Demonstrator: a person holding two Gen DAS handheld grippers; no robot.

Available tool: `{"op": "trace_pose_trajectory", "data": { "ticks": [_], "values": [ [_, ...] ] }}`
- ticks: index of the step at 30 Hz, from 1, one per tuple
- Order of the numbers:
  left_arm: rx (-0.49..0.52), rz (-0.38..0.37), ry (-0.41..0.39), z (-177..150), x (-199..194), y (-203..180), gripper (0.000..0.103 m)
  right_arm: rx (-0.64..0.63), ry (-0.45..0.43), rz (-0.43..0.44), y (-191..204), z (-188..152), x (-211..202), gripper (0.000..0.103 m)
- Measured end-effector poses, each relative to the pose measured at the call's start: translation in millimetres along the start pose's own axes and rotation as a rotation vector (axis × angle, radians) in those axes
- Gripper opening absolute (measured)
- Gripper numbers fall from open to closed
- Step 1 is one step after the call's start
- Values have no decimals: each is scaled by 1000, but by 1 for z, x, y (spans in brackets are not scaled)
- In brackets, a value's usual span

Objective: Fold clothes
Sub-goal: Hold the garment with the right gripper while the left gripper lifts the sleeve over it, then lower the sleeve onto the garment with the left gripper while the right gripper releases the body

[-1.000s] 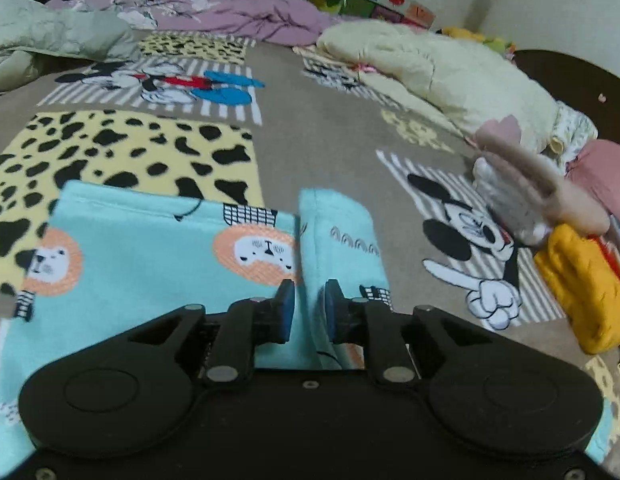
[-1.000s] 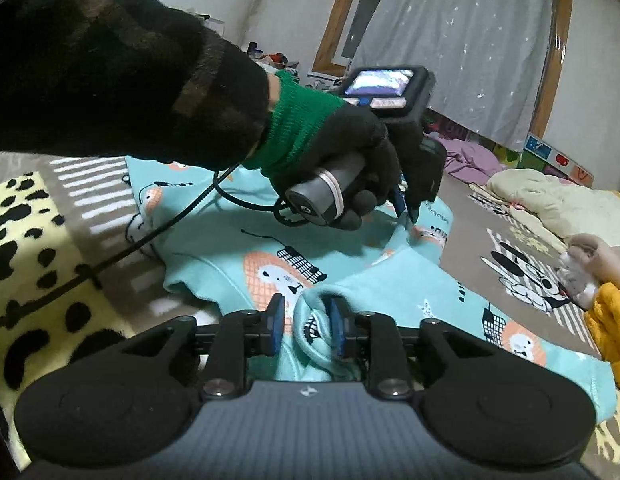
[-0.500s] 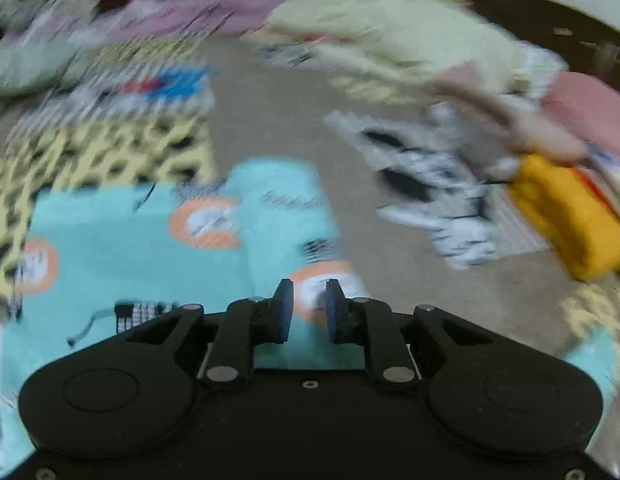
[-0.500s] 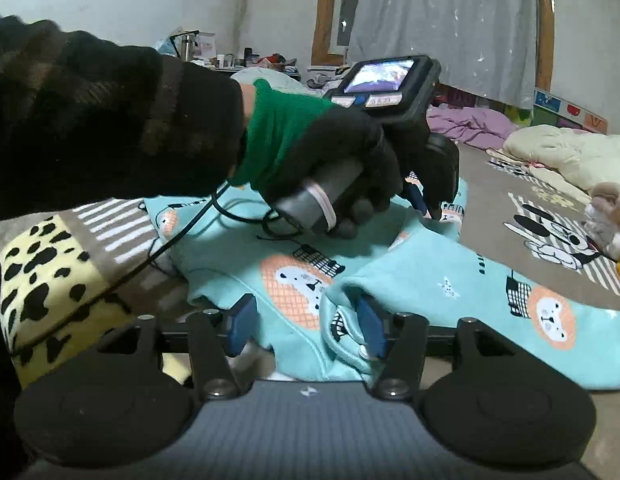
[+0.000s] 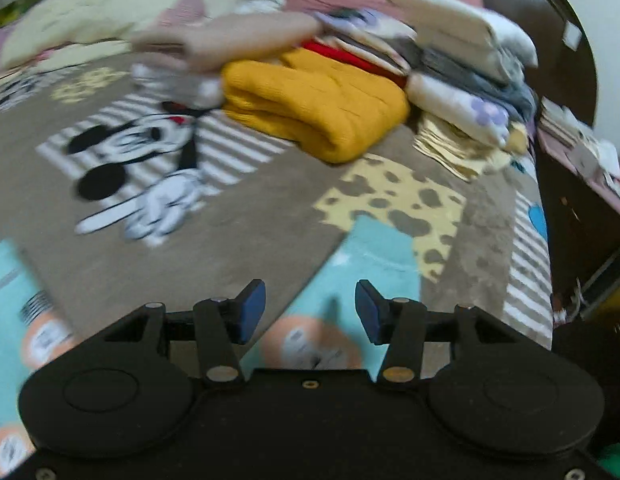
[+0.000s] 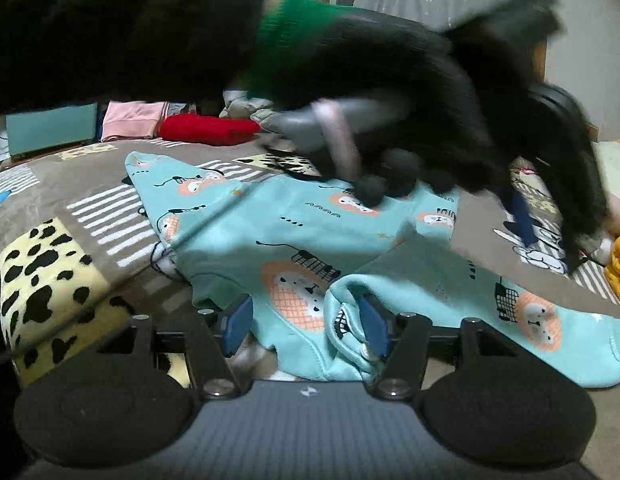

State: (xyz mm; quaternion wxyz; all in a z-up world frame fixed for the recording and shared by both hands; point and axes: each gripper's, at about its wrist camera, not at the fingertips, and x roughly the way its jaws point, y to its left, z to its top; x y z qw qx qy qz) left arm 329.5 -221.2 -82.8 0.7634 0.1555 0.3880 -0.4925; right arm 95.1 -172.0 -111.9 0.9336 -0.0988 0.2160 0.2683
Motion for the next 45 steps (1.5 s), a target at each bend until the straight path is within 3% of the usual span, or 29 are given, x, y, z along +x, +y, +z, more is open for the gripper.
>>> {"op": "trace_pose_trajectory", "data": {
  "ticks": [6,9,10,12,15,25,32,38,45],
  "values": [
    [52,-72,86,12,44,-11,47,24,0,26,-5,0,1,63],
    [107,-86,94,12,49,-18,12,33,-1,36,-6,-1,1,63],
    [127,-80,80,11,47,-20,6,32,0,38,-7,-1,1,63],
    [143,-70,31,9,33,-21,5,33,0,42,-8,-1,1,63],
    [88,-42,-76,6,-2,-9,5,40,0,47,-10,0,1,63],
    [-207,132,-459,-29,-134,51,5,57,-11,36,-12,3,-1,62],
    [-379,197,-640,-68,-194,87,5,102,-17,35,-18,2,0,63],
    [-459,249,-655,-86,-203,107,5,191,-20,69,-28,1,3,63],
    [-501,288,-563,-85,-163,138,5,295,-20,112,-43,-3,4,64]
  ]
}}
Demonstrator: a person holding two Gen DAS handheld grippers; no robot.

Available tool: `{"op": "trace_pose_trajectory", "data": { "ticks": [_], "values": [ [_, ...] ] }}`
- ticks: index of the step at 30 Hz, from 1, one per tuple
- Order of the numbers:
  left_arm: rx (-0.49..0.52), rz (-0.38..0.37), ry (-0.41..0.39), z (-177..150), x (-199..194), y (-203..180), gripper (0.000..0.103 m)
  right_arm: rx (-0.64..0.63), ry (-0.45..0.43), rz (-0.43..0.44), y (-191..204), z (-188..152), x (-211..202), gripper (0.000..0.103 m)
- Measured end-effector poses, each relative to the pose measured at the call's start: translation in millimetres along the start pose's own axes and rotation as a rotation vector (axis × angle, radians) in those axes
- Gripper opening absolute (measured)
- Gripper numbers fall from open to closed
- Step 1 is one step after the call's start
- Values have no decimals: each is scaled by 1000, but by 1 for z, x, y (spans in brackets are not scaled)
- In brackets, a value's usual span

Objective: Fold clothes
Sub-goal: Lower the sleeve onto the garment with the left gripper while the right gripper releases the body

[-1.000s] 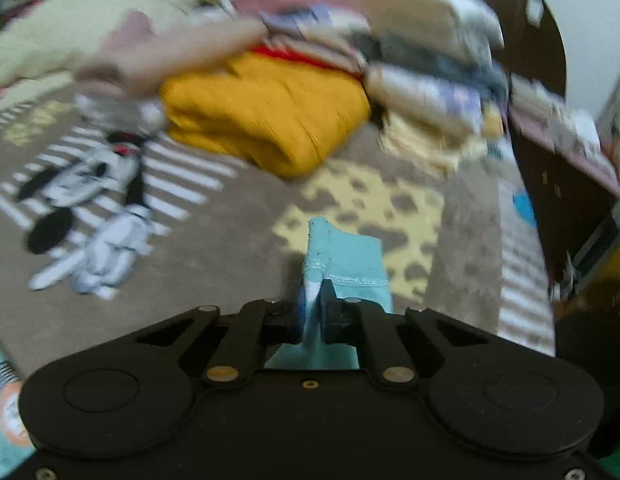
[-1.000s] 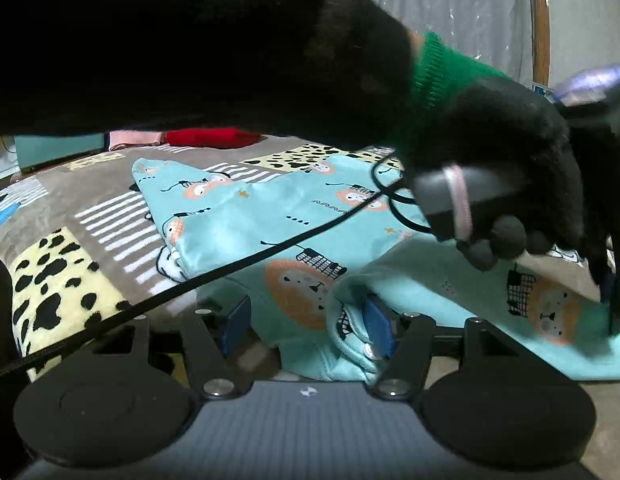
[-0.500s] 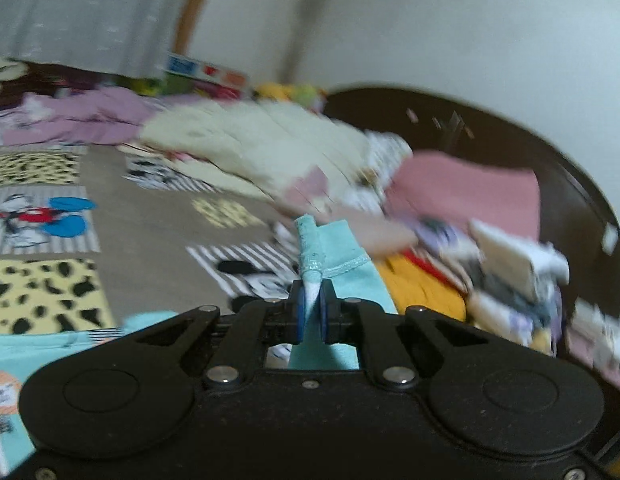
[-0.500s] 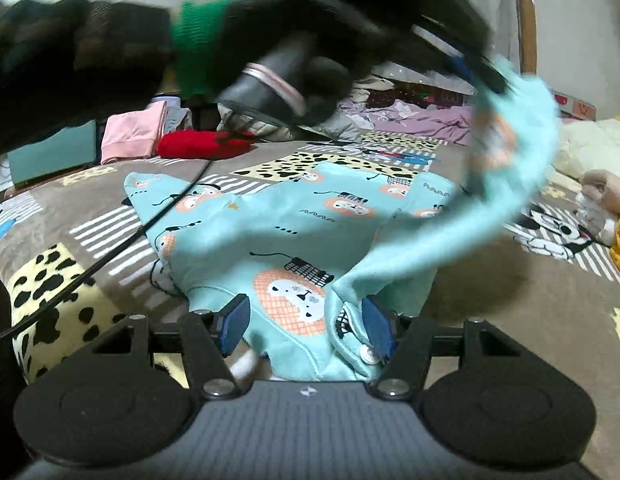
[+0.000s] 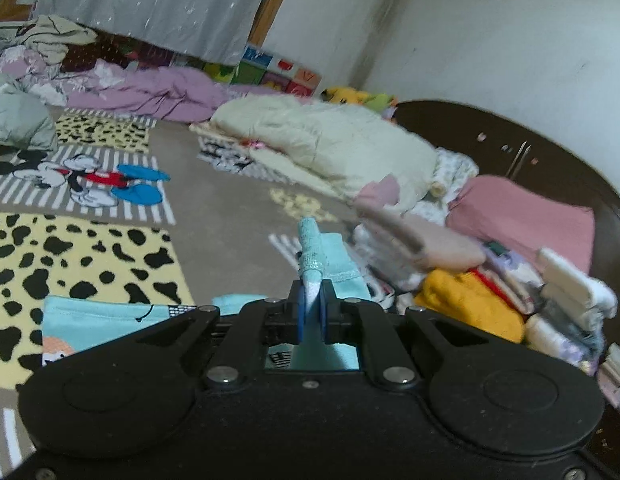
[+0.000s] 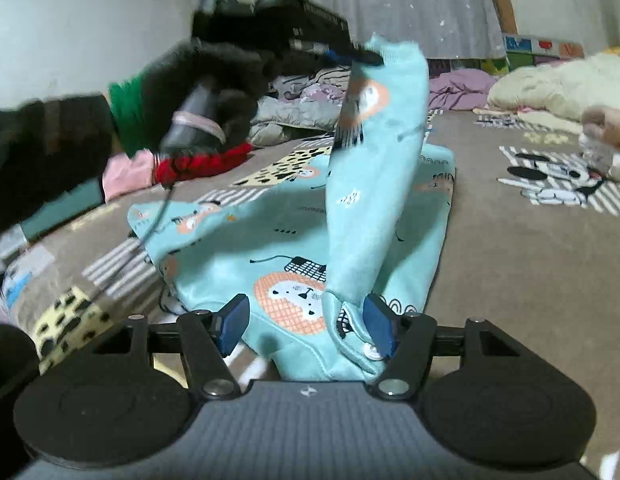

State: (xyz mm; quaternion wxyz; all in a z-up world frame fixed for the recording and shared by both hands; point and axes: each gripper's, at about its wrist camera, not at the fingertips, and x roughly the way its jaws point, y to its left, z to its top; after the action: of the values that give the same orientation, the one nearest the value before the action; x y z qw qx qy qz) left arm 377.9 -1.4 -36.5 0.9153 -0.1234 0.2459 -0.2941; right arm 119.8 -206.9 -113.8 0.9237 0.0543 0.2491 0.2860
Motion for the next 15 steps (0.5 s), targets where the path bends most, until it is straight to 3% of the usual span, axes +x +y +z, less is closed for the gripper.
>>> {"op": "trace_pose_trajectory", "data": {
  "ticks": [8,15],
  "values": [
    [-40,78,94,-26,51,23,5,93,-22,-10,-10,-2,-3,63],
    [-84,81,77,-34,52,33,5,105,-49,-54,-11,-2,-16,64]
  ]
}}
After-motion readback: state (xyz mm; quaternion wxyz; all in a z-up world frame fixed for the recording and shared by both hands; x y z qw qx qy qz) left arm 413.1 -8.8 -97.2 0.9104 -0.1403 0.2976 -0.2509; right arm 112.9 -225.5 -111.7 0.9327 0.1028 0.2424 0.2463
